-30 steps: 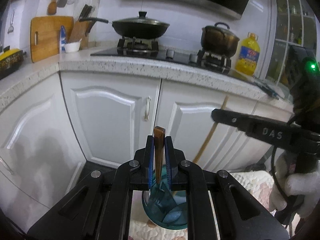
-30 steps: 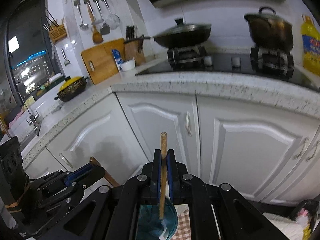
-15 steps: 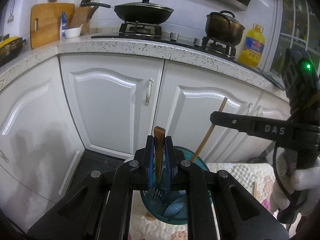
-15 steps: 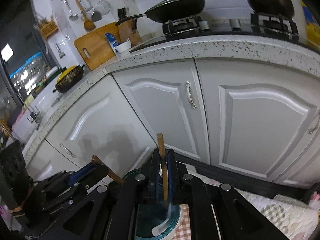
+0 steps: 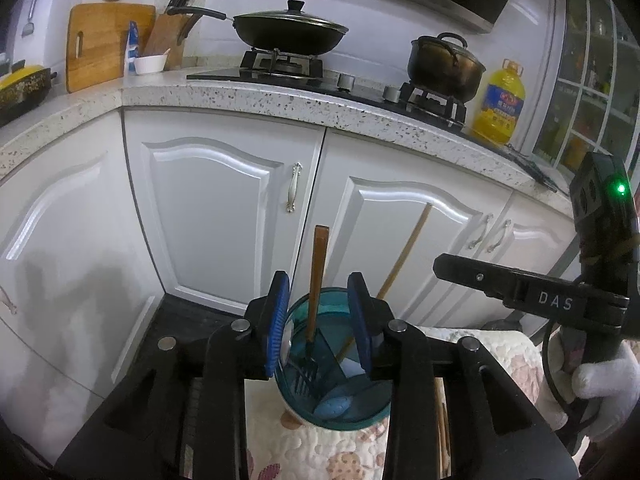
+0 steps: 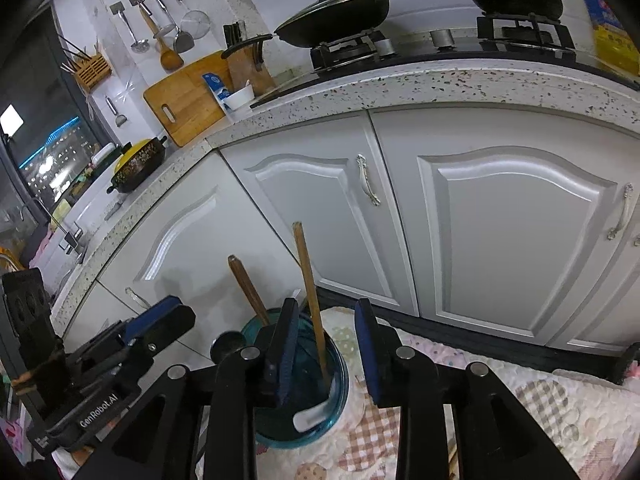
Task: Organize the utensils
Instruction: 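Lower the fork into the holder with the left tool while the right tool lowers the chopstick in, then open both tools and move them back down to the chopsticks on the quilt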
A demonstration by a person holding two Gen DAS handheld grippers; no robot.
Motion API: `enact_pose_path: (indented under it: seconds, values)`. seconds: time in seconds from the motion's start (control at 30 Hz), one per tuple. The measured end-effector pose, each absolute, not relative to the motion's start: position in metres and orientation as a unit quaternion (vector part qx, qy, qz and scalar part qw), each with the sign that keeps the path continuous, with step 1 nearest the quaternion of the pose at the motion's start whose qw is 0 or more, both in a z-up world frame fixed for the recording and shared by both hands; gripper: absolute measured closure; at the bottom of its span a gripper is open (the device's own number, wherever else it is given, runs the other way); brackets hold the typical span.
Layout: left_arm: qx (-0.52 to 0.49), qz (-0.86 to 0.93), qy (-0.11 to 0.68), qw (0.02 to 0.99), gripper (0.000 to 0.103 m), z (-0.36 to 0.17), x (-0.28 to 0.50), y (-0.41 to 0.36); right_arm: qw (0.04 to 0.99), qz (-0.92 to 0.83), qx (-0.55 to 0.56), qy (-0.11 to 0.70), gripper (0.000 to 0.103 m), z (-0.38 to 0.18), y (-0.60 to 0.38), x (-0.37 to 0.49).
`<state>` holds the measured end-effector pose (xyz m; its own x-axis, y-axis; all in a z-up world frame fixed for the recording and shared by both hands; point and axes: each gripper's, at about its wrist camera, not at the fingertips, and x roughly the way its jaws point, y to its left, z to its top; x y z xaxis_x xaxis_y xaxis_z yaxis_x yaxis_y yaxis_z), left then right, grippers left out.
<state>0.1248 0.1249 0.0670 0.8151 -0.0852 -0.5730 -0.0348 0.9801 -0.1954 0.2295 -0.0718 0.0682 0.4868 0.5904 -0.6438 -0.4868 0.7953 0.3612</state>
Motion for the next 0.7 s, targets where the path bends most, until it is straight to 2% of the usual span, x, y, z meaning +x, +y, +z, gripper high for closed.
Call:
enact_pose_path:
  seconds: [0.13, 0.27, 0.7]
  values:
    - [-0.096, -0.013, 0.302, 0.948, 0.071, 0.071, 0.114, 0.12, 0.864, 0.308, 0.056, 0.394, 0.075, 0.071, -0.075, 0.216]
    - [-0.09, -0.011, 0.298, 0.95, 0.068, 0.074, 0.1, 0.112, 0.871, 0.298, 0.047, 0.387, 0.069, 0.074, -0.078, 0.2]
    - [-0.068, -0.027, 0.308, 0.948, 0.065, 0.068, 0.066, 0.074, 0.885, 0.251, 0.037, 0.391, 0.067, 0.067, -0.11, 0.151]
